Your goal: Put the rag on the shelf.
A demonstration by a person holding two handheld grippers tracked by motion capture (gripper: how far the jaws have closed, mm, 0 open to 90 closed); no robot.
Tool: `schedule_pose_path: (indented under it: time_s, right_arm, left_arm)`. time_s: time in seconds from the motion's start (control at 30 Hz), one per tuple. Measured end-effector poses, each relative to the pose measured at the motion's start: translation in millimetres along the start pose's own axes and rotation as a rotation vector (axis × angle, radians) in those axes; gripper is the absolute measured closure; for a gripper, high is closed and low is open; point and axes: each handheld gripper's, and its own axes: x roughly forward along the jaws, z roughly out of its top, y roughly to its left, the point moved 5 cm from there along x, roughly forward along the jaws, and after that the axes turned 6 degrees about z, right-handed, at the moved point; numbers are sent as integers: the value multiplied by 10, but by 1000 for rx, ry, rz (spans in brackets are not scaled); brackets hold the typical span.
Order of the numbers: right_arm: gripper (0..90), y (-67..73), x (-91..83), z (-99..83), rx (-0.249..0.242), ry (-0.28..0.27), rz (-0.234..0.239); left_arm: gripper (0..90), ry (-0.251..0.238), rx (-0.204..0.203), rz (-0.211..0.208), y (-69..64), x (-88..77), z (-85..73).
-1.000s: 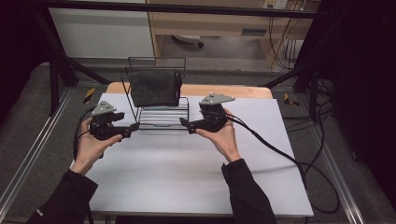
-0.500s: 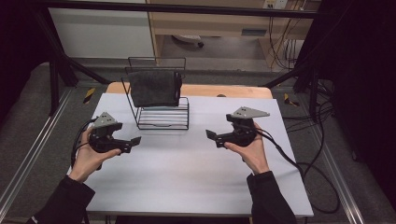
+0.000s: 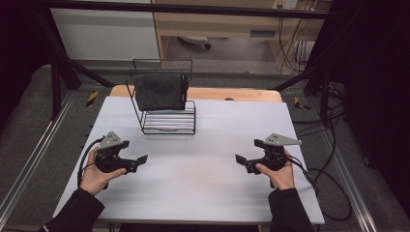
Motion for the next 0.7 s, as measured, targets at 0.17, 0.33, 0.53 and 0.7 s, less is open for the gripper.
schedule_pose_path:
  time_s: [0.17,0.33,0.53,0.7]
  right_arm:
    - [6,-94,-19,-248,17,23,-9]
    - [6,-171,-73,-441,24,57,-21]
    - [7,-239,-185,-639,36,75,-30]
    - [7,-275,-238,-781,57,91,-28]
  left_arm:
    - [79,16,5,-13,-5,30,-181]
    - [79,26,22,-24,-23,56,-303]
    - [79,30,30,-36,-23,54,-433]
    - [79,41,34,-45,-16,62,-541]
